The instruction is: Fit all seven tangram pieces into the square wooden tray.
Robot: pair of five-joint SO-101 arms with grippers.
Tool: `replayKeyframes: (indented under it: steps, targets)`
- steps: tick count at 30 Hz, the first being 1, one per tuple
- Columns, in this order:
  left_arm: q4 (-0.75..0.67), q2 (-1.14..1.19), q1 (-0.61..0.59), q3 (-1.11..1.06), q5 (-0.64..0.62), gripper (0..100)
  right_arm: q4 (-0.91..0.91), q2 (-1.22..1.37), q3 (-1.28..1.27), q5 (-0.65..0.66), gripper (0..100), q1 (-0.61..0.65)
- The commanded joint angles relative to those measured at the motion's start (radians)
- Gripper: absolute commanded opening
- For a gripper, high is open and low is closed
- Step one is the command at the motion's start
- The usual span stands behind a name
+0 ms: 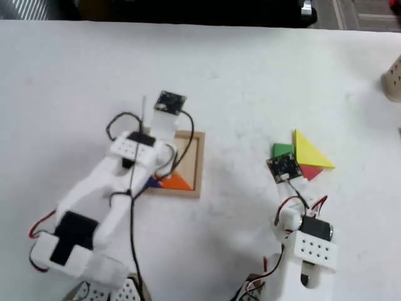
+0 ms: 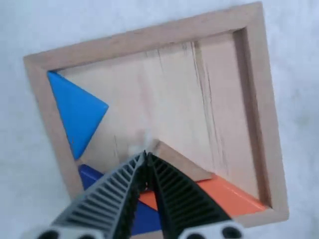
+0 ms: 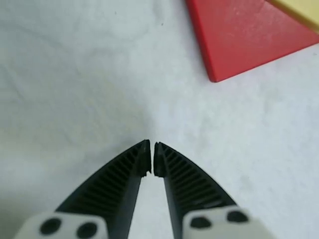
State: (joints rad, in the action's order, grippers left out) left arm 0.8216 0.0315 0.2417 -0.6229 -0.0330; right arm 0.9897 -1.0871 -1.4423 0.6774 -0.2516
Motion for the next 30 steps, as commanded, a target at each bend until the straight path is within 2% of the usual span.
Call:
replayKeyframes:
  steps: [1, 19, 24, 30]
  targets:
    - [0.046, 0.045, -0.007, 0.095, 0.0, 2, -0.001, -0.016, 0.003, 0.015, 1.8, 0.005]
    - [0.1, 0.035, 0.051, 0.1, 0.0, 2, -0.001, -0.016, 0.003, 0.015, 1.8, 0.01]
    - [0.137, -0.073, 0.044, 0.077, 0.0, 2, -0.001, -0.016, 0.003, 0.015, 1.8, 0.01]
    - [0.106, -0.259, 0.042, -0.029, 0.003, 2, -0.001, -0.016, 0.003, 0.015, 1.9, 0.01]
